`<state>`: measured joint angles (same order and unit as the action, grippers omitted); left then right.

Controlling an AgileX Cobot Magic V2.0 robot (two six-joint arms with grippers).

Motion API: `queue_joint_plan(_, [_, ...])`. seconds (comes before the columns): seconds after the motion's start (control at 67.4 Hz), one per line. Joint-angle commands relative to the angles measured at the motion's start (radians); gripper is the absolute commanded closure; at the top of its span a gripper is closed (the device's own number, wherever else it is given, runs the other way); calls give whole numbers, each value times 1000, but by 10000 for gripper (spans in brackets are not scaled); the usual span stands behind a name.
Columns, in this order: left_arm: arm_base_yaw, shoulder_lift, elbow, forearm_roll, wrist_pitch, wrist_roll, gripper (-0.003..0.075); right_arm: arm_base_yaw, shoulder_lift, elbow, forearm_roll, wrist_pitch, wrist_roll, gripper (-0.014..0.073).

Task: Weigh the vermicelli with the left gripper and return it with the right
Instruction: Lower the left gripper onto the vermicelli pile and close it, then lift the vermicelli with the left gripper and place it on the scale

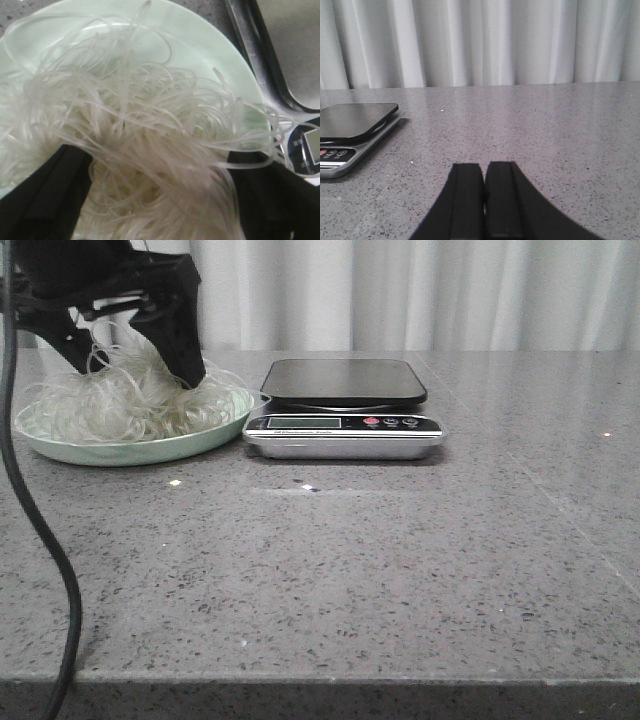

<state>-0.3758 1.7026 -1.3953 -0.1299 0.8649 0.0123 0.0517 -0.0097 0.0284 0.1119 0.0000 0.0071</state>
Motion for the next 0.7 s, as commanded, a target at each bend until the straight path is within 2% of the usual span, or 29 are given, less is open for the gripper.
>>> queue_joint_plan(0.0, [-8, 7, -61, -13, 50, -12, 328, -5, -17, -9, -10, -84, -7, 435])
queue_joint_plan(0.015, [-8, 9, -61, -13, 52, -12, 328, -5, -17, -9, -10, -84, -7, 435])
queue_joint_plan(0.03, [-8, 9, -70, -13, 60, -12, 387, -5, -17, -9, -10, -84, -7, 435])
queue_joint_plan(0.045, [-8, 9, -72, -13, 60, -12, 407, -5, -17, -9, -10, -84, -7, 435])
queue_joint_plan(0.059, [-8, 11, -80, -13, 62, -12, 470, -5, -17, -9, -10, -84, -7, 435])
queue_joint_plan(0.074, [-8, 11, -80, -13, 62, -12, 470, -5, -17, -9, -10, -84, -7, 435])
queue_joint_plan(0.089, [-8, 11, -85, -11, 62, -12, 555, -5, -17, -9, -10, -84, -7, 435])
queue_joint_plan(0.119, [-8, 11, -97, -11, 60, -12, 619, -5, -17, -9, -10, -84, -7, 435])
queue_joint_plan(0.178, [-8, 9, -135, -11, 66, -12, 562, -5, -18, -9, -10, -84, -7, 435])
queue_joint_plan(0.208, [-8, 9, -161, -11, 73, -12, 557, -5, -18, -9, -10, -84, -7, 435])
queue_joint_plan(0.326, [-19, 9, -291, -20, 92, -12, 596, -5, -18, -9, -10, -84, -7, 435])
queue_joint_plan(0.475, [-84, 9, -425, -29, 63, 7, 594, -5, -18, -9, -10, -84, -7, 435])
queue_joint_plan(0.682, [-202, 32, -452, -25, -76, 48, 594, -5, -18, -9, -10, -84, -7, 435])
